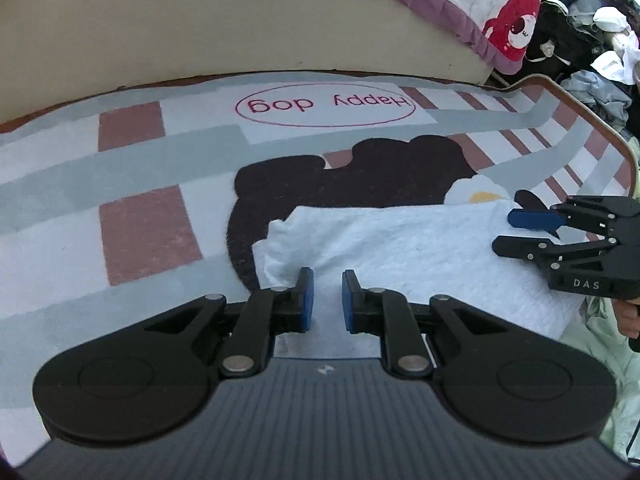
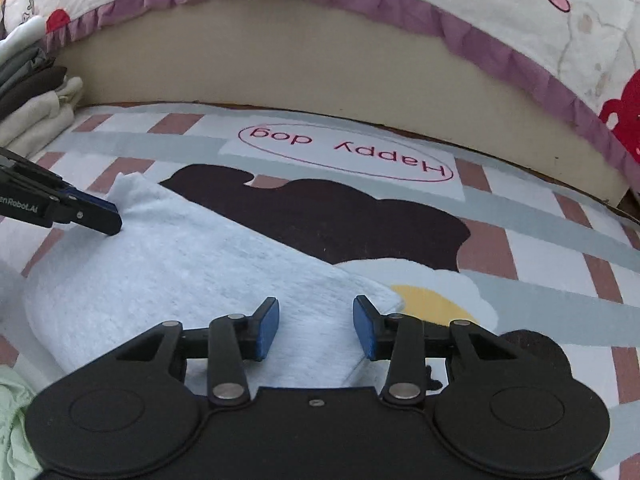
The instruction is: Fold clothes
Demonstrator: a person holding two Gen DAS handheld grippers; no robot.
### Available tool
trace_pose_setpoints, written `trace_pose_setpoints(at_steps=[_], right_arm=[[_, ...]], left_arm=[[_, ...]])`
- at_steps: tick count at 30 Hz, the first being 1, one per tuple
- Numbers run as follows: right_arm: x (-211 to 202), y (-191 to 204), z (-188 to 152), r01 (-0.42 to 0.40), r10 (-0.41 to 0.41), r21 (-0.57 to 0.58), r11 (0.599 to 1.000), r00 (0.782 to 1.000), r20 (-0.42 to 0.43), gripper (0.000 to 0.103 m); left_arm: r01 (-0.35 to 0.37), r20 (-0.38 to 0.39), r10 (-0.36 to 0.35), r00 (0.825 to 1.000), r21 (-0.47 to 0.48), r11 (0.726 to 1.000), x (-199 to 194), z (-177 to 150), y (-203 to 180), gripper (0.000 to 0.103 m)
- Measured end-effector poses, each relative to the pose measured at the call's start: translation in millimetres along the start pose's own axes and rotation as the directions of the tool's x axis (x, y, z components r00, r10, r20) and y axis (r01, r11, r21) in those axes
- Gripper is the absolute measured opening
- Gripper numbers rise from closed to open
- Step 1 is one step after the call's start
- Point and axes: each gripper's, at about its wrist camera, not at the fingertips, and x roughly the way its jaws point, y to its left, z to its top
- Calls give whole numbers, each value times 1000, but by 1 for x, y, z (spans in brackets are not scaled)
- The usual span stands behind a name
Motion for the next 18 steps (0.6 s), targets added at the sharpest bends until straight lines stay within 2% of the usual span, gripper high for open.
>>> trace_pose_setpoints(at_steps=[9, 18], right_arm=[[4, 1, -2, -3, 4, 48, 999, 1000, -28, 45], [11, -6, -3, -25, 31, 122, 992, 999, -43, 45]], left_arm=[[-27, -24, 27, 999, 37, 999, -1, 0, -6, 15], [-25, -32, 26, 999, 34, 999, -2, 0, -4, 15]])
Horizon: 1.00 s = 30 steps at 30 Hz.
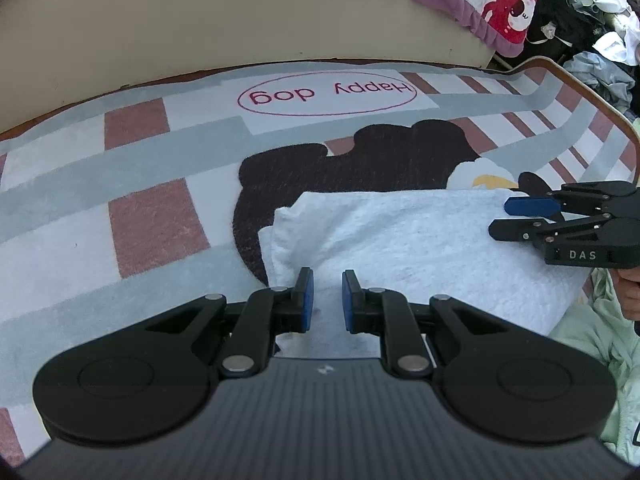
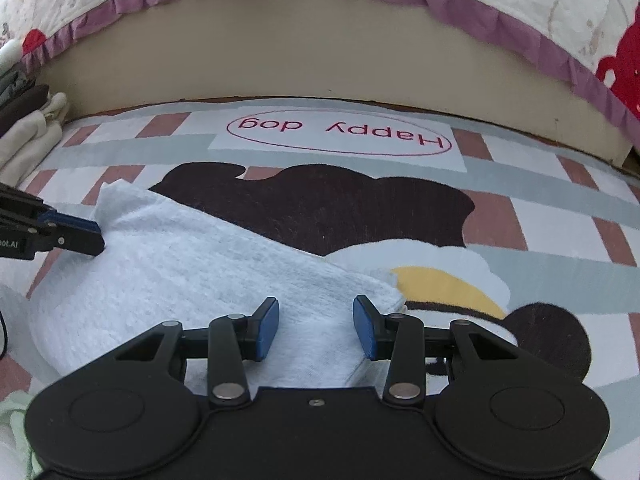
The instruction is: Fold clothes
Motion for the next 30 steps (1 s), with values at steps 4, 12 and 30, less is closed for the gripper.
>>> trace_pose_setpoints(at_steps=[4, 12, 30], right_arm=[[3, -6, -1, -21, 22, 33, 999, 1000, -5, 45], [-9, -22, 7, 58, -52, 148, 987, 998, -45, 41], [-56, -18, -36, 73, -65, 252, 965, 997, -37, 64]], left_arm=[[0, -4, -1, 1000, -3, 1000, 1, 0, 1, 15], [-36, -21, 36, 999, -36, 999, -7, 0, 10, 16], [7, -48, -13, 999, -118, 993, -50, -40, 32, 22]])
